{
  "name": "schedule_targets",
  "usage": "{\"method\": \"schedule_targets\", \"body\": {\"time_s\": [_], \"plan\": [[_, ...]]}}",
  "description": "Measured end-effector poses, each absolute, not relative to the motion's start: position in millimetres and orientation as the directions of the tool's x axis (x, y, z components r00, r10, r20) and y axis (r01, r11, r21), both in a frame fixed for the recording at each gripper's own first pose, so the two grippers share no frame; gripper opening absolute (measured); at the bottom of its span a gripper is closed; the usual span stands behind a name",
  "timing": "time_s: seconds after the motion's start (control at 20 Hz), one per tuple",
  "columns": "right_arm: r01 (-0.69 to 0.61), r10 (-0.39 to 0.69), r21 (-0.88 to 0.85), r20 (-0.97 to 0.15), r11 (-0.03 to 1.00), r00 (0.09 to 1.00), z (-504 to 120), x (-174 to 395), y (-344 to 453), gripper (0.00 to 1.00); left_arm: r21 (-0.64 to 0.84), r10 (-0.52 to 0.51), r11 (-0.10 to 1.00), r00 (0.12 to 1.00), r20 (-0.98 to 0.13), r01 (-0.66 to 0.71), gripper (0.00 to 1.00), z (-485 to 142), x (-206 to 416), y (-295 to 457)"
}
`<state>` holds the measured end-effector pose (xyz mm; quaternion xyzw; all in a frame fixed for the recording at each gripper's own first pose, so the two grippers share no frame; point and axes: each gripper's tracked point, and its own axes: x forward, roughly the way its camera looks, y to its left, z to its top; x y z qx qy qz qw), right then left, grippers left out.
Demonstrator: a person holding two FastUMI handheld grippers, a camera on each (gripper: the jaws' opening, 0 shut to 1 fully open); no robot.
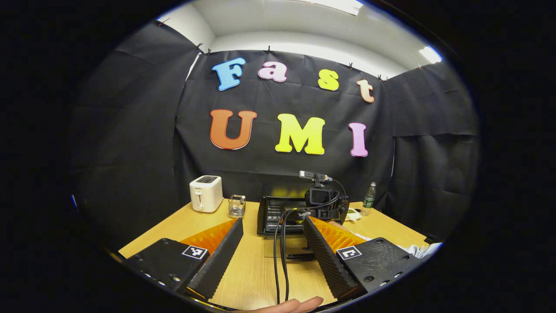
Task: Open the electric oven with the left hand, put the food in, and close the electric oven.
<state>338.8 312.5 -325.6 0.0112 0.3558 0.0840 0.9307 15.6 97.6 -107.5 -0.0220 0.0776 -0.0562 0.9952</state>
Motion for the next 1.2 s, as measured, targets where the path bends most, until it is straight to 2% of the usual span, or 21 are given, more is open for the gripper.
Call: {"method": "schedule_targets", "body": {"time_s": [0.3, 0.65, 0.95, 1.2], "plan": [[-0.201, 0.240, 0.132, -0.602, 0.971, 0.762, -278, 299, 304, 0.98, -0.054, -0.093, 0.995, 0.981, -0.169, 0.084, 0.93, -114, 20, 102], [-0.278, 0.304, 0.125, -0.386, 0.953, 0.871, -177, 237, 265, 0.98, -0.053, -0.080, 0.996, 0.979, -0.188, 0.071, 0.93, -118, 32, 91], [-0.263, 0.272, 0.072, -0.168, 0.962, 0.948, -89, 189, 206, 0.98, -0.029, -0.083, 0.996, 0.963, -0.255, 0.078, 0.93, -142, 49, 70], [-0.252, 0.260, 0.098, -0.073, 0.963, 0.963, -39, 163, 154, 0.98, -0.042, -0.121, 0.993, 0.940, -0.320, 0.113, 0.92, -168, 61, 41]]}}
